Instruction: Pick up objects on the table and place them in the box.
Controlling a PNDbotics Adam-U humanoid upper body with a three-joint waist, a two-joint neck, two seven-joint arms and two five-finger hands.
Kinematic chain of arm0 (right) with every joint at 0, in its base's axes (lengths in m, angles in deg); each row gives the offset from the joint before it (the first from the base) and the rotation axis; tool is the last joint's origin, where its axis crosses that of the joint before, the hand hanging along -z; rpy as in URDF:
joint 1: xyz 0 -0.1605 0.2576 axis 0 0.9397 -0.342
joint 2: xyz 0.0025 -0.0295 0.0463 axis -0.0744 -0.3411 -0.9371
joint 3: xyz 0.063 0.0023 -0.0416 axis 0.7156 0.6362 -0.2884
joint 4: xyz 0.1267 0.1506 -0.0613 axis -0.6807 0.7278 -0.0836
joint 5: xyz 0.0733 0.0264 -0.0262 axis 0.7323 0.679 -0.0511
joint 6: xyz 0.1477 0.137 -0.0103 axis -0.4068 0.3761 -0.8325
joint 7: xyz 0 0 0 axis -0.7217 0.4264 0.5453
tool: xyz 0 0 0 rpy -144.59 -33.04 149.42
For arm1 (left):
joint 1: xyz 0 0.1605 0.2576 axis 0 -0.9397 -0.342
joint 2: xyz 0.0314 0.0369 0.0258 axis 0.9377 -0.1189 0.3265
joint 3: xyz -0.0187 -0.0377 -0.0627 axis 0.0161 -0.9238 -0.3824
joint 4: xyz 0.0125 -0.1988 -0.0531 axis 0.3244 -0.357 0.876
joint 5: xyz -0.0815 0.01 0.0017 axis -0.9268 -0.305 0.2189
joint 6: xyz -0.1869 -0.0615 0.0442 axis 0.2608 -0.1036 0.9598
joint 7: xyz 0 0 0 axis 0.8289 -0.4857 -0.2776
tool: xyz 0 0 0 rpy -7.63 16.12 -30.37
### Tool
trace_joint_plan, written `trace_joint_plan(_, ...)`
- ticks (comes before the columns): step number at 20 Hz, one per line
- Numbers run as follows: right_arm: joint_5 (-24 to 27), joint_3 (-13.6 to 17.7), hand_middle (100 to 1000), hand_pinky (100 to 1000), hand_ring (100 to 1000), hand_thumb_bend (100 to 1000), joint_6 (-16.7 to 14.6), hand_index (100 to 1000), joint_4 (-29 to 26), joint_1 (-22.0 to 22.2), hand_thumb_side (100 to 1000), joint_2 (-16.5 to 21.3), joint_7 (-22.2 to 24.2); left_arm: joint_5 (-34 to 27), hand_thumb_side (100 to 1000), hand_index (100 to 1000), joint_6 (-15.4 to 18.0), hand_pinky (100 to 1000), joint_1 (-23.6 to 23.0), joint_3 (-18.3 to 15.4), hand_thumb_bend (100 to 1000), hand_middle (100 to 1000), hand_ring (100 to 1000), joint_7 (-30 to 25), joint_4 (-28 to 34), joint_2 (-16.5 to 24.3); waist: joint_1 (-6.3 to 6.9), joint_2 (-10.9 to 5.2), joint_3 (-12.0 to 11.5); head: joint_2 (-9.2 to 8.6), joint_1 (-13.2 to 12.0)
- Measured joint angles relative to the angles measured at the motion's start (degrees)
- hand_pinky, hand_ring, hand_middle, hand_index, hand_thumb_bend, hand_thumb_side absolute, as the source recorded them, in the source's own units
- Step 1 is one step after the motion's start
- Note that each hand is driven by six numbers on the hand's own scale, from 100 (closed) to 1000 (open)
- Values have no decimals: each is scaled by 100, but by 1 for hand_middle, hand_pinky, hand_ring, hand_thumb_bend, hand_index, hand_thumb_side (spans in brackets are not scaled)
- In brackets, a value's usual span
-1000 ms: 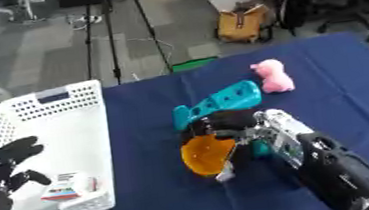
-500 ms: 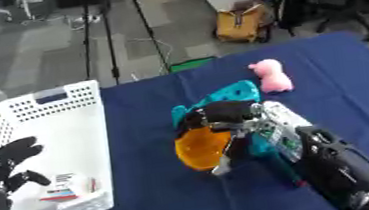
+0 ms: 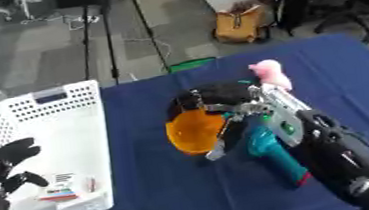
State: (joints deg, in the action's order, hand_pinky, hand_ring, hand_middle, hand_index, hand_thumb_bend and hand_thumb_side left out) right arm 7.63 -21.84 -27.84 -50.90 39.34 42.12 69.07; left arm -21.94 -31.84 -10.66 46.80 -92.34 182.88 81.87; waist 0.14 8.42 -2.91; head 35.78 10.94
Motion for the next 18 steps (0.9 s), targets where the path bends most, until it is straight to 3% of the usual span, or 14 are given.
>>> trace_joint_plan(8, -10, 404, 797, 224, 369, 492, -311, 839, 308, -440, 329, -20, -379, -101, 1000, 789, -10, 502, 186, 84, 301, 785, 811, -64, 72, -25, -65, 98, -435, -167, 249)
trace_joint_plan(11, -103, 576, 796, 215, 359, 499, -63, 839, 449, -561, 327, -127, -832, -160, 1000, 789, -23, 503, 279, 149, 301, 785, 810, -124, 109, -85, -61, 118, -780, -279, 438)
trace_joint_plan(15, -333, 644, 793, 209, 348, 498, 274, 841, 637, -644, 332, -278, -1366, -236, 997, 789, -46, 504, 348, 207, 300, 784, 810, -190, 153, -107, -72, 124, -865, -372, 586)
trace_joint_plan(18, -456, 734, 792, 209, 344, 494, 426, 840, 869, -757, 336, -412, -1510, -291, 993, 788, -56, 505, 430, 272, 300, 784, 809, -250, 216, -158, -59, 144, -1182, -465, 706)
